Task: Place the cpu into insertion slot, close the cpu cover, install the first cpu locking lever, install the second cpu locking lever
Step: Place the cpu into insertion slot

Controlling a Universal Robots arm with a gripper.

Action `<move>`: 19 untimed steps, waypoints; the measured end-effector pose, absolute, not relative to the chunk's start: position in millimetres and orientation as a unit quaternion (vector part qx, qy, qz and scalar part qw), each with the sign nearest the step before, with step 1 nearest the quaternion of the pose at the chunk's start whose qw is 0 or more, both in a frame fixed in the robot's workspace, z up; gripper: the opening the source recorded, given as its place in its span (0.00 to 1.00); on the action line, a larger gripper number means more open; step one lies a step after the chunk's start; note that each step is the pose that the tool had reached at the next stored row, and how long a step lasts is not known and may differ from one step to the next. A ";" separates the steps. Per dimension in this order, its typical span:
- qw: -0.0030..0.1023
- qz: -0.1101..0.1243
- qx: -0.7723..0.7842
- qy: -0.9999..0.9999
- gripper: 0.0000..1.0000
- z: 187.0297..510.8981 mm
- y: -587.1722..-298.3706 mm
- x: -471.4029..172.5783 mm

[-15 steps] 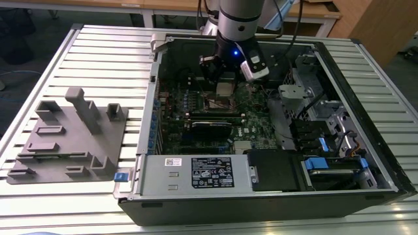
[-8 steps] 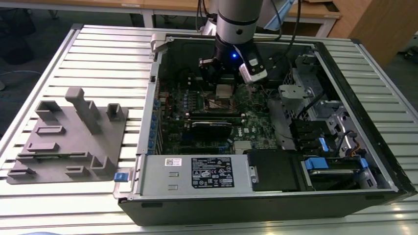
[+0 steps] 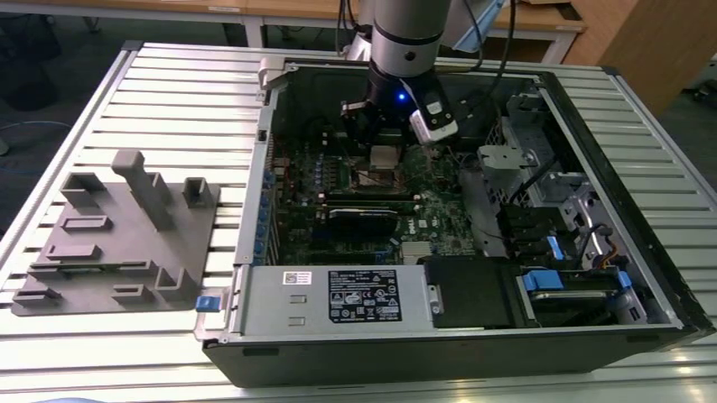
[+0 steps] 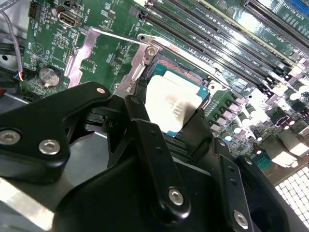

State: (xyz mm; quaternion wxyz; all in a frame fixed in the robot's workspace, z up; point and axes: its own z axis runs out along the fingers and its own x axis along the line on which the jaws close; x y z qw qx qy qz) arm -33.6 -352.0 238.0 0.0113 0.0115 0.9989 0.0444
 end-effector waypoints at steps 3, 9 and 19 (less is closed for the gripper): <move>0.012 0.044 0.011 0.999 0.54 236.2 -352.0 -34.1; 0.012 0.044 0.011 0.999 0.54 234.2 -352.0 -34.4; 0.012 0.044 0.011 0.999 0.54 227.8 -350.8 -35.6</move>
